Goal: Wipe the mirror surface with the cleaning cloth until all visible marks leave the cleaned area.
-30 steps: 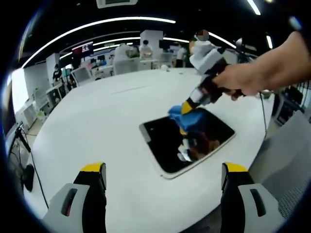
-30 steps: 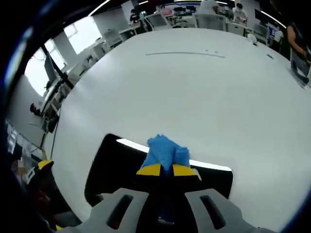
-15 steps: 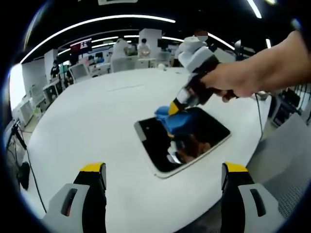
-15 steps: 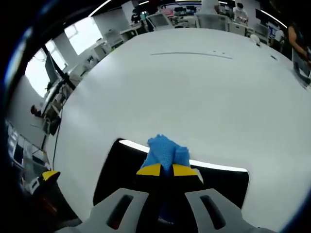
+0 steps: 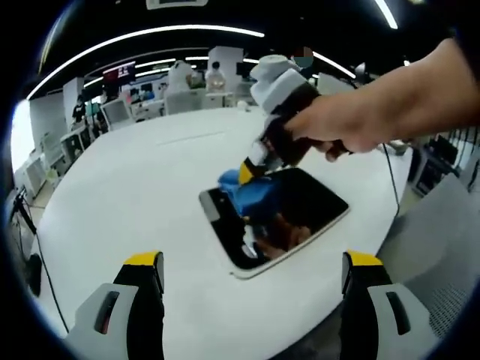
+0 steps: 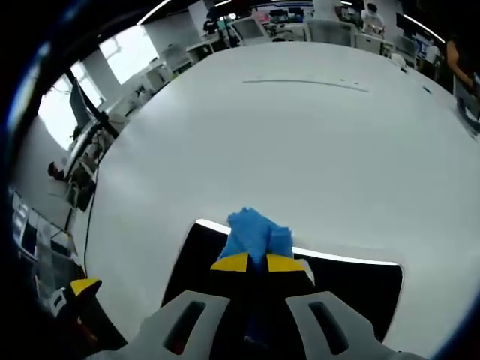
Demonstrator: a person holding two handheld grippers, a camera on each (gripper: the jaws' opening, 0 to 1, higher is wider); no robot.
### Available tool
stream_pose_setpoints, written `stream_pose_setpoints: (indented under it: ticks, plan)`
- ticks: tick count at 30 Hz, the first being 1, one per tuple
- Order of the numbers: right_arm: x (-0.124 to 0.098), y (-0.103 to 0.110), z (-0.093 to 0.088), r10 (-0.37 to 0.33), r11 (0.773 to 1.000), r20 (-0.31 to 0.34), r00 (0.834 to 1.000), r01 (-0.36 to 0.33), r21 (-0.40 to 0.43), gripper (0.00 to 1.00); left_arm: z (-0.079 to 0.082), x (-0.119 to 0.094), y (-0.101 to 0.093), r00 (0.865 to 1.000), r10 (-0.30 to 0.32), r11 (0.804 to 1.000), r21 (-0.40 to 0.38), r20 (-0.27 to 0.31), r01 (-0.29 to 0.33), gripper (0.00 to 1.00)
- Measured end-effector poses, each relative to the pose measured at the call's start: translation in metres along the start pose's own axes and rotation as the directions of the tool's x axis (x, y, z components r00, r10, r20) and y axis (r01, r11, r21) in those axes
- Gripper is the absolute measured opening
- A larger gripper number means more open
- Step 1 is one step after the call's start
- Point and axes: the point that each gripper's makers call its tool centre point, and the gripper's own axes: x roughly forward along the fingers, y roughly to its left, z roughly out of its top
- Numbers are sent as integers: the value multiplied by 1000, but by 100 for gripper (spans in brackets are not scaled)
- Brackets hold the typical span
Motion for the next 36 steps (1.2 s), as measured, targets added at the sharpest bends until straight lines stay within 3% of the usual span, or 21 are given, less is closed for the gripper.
stream_pose_setpoints:
  ticks: [5, 8, 9, 14, 23, 25, 29, 31, 36]
  plan:
    - [-2, 11, 0, 1, 1000, -2, 1000, -1, -1, 0, -5, 0, 2, 1000, -1, 1000, -30, -28, 0, 99]
    - [2, 14, 2, 3, 1000, -9, 1000, -3, 3, 1, 8, -4, 0, 999, -32, 999, -18, 20, 32, 99]
    - [0, 17, 1, 5, 1000, -11, 1000, -5, 1, 1, 8, -6, 7, 1000, -26, 999, 26, 11, 26, 99]
    - [-1, 25, 0, 12, 1000, -13, 1000, -12, -5, 1, 14, -20, 29, 999, -40, 998, 51, 14, 39, 99]
    - [5, 28, 3, 23, 1000, -22, 999, -23, -1, 1, 35, -42, 60, 997, -56, 998, 8, 56, 56, 99]
    - [5, 29, 3, 26, 1000, -23, 999, -26, -5, 1, 34, -45, 61, 995, -88, 996, -28, 52, 89, 99]
    - [8, 33, 4, 28, 1000, -26, 999, -28, -1, 1, 32, -47, 75, 996, -68, 996, -46, 51, 70, 99]
    - [8, 37, 3, 20, 999, -25, 999, -22, -49, 1, 32, -47, 78, 996, -67, 995, -64, 59, 71, 99]
    - [9, 40, 5, 24, 1000, -27, 999, -24, -12, 1, 31, -46, 80, 995, -81, 994, -64, 64, 85, 99]
